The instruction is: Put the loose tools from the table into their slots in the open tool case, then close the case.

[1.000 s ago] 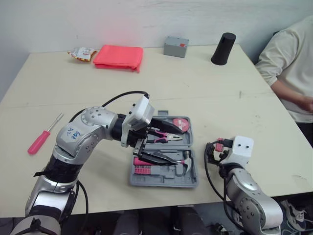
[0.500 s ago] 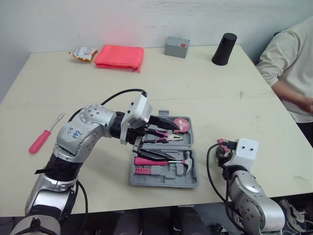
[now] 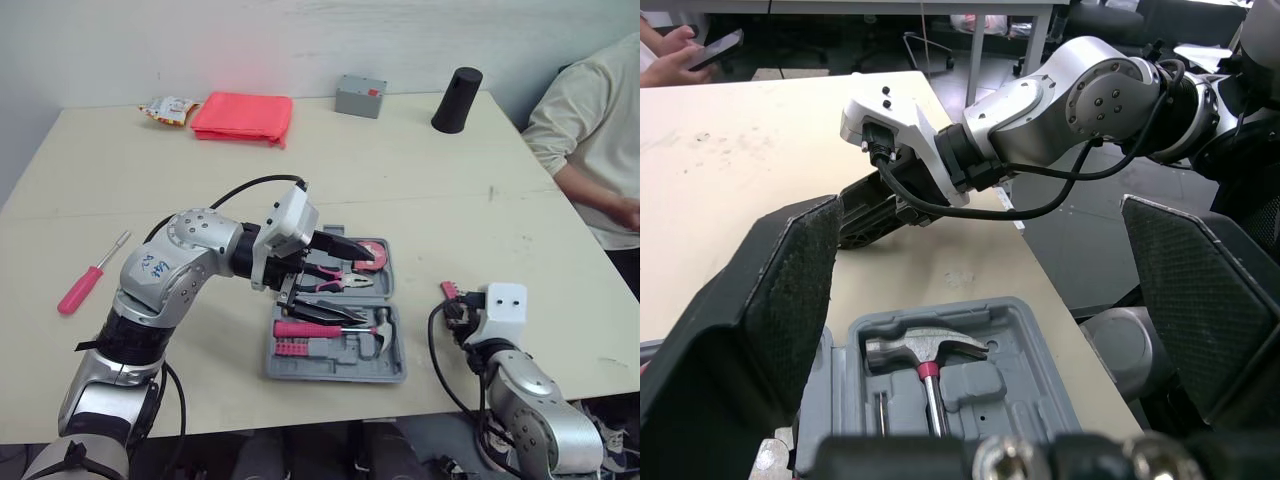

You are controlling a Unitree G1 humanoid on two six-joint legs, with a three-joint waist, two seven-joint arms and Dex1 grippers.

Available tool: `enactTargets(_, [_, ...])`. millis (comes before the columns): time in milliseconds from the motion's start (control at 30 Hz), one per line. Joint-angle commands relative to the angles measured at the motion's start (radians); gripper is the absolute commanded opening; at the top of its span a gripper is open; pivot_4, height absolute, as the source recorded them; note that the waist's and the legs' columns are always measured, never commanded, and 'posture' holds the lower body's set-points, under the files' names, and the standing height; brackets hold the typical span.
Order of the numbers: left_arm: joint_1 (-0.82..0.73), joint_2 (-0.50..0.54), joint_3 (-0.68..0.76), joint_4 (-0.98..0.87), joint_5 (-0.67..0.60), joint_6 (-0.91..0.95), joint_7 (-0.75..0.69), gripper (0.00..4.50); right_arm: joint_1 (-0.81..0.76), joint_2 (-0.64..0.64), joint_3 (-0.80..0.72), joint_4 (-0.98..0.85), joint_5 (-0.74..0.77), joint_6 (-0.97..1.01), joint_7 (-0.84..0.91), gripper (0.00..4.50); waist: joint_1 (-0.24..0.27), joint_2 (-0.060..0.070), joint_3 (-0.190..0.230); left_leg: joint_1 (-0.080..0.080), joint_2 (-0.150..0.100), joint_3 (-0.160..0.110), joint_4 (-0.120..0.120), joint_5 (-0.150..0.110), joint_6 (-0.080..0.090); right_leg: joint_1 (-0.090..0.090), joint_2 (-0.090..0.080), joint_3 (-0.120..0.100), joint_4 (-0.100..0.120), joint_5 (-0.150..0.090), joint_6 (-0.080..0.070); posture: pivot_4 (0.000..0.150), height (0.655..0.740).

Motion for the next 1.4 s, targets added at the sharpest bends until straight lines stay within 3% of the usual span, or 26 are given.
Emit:
enactTargets(33, [0.004,0.012,0.026,-0.024,-0.002,-0.016,-0.007,4.50,0.003,-0.012,-0.022,0.049,-0.010,-0.018,0.027,1.81,-0.001,0.000,0.000,0.000,0.000,0.000,0.000,0.000,0.000,0.000,0.000,0.000,0.000,0.000,0.000,0.150,0.7400])
enactTargets(300, [0.016,0.020,0.026,-0.015,0.003,-0.041,-0.015,4.50,-0.012,-0.018,-0.027,0.109,-0.026,-0.055,0.059,1.81,0.000,0.000,0.000,0.001,0.000,0.000,0.000,0.000,0.000,0.000,0.000,0.000,0.000,0.000,0.000,0.150,0.7400])
enactTargets(333, [0.017,0.019,0.025,-0.014,0.004,-0.044,-0.015,4.50,-0.011,-0.020,-0.025,0.116,-0.030,-0.059,0.063,1.41,0.000,0.000,0.000,0.001,0.000,0.000,0.000,0.000,0.000,0.000,0.000,0.000,0.000,0.000,0.000,0.150,0.7400])
enactTargets(433, [0.019,0.018,0.024,-0.008,0.006,-0.052,-0.016,4.50,-0.005,-0.026,-0.022,0.116,-0.042,-0.070,0.068,0.77,0.001,0.000,0.000,0.001,0.000,0.000,0.000,0.000,0.000,0.000,0.000,0.000,0.000,0.000,0.000,0.150,0.7400])
enactTargets(600, [0.027,0.019,0.030,-0.008,0.011,-0.056,-0.004,4.50,-0.003,-0.128,-0.021,0.020,-0.082,-0.079,0.109,0.78,0.005,0.000,0.000,0.000,-0.001,0.001,0.000,0.000,0.001,0.000,-0.001,0.001,0.000,0.000,0.001,0.150,0.7400])
enactTargets(800, [0.123,0.105,0.047,-0.002,0.077,-0.087,0.004,4.50,-0.125,-0.419,0.011,-0.237,0.255,0.155,0.472,0.78,-0.007,0.001,0.002,0.001,0.000,0.002,0.000,0.000,0.002,-0.001,0.000,0.004,0.000,0.001,0.002,0.150,0.7400])
enactTargets(933, [0.250,0.224,0.062,-0.020,0.145,-0.171,-0.045,4.50,-0.250,-0.546,0.105,-0.272,0.397,0.269,0.598,0.78,-0.014,-0.001,0.003,0.002,0.001,-0.008,-0.002,-0.003,0.002,-0.001,0.001,0.005,0.000,0.000,-0.001,0.150,0.7400])
enactTargets(1067, [0.337,0.285,0.060,-0.034,0.196,-0.243,-0.070,4.50,-0.375,-0.517,0.284,-0.218,0.355,0.334,0.546,0.78,-0.010,-0.002,0.004,0.001,0.000,-0.009,-0.001,-0.004,0.003,-0.001,-0.002,0.003,0.000,-0.001,-0.002,0.150,0.7400])
enactTargets(1400, [0.418,0.297,0.051,-0.078,0.239,-0.302,-0.053,4.50,-0.493,-0.490,0.479,-0.218,0.339,0.419,0.530,0.78,0.003,-0.002,0.004,-0.002,-0.002,-0.009,0.001,-0.006,0.006,-0.001,-0.008,0.000,-0.002,0.000,-0.001,0.150,0.7400])
